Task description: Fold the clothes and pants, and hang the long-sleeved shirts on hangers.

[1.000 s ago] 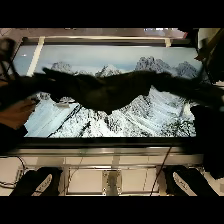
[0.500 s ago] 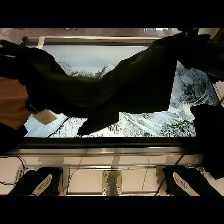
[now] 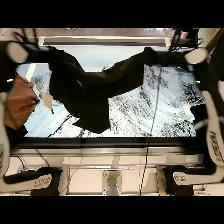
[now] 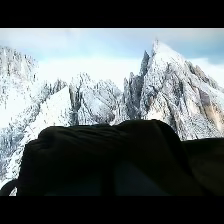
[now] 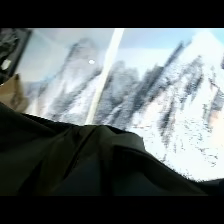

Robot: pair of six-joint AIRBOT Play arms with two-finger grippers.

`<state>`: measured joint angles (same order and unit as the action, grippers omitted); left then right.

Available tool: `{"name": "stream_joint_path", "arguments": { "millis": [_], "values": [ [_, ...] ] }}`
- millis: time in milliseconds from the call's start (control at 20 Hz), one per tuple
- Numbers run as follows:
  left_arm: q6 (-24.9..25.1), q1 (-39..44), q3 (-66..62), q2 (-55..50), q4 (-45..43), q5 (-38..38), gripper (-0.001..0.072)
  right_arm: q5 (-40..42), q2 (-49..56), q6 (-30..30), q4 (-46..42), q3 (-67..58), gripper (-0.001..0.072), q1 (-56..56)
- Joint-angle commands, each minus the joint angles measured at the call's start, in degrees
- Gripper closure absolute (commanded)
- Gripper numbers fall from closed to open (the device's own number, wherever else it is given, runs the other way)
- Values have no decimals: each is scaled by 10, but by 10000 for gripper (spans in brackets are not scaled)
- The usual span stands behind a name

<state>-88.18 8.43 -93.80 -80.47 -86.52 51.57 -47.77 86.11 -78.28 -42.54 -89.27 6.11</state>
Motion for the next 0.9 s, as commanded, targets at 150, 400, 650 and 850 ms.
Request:
{"name": "stream_joint_path", "arguments": {
  "millis": [150,400,650,850],
  "values": [
    [-48,0,-1,-160,2,-144,38,207,153,-2,63,-1,256,13],
    [-55,-50,-5,-92,-7,-82,13,40,129,-1,18,-45,234,-33],
    [-40,-156,55,20,-37,87,15,-213,29,2,-106,28,234,-35],
    [-40,-212,255,121,-20,88,15,-69,-98,-3,-7,335,98,61]
  ]
}}
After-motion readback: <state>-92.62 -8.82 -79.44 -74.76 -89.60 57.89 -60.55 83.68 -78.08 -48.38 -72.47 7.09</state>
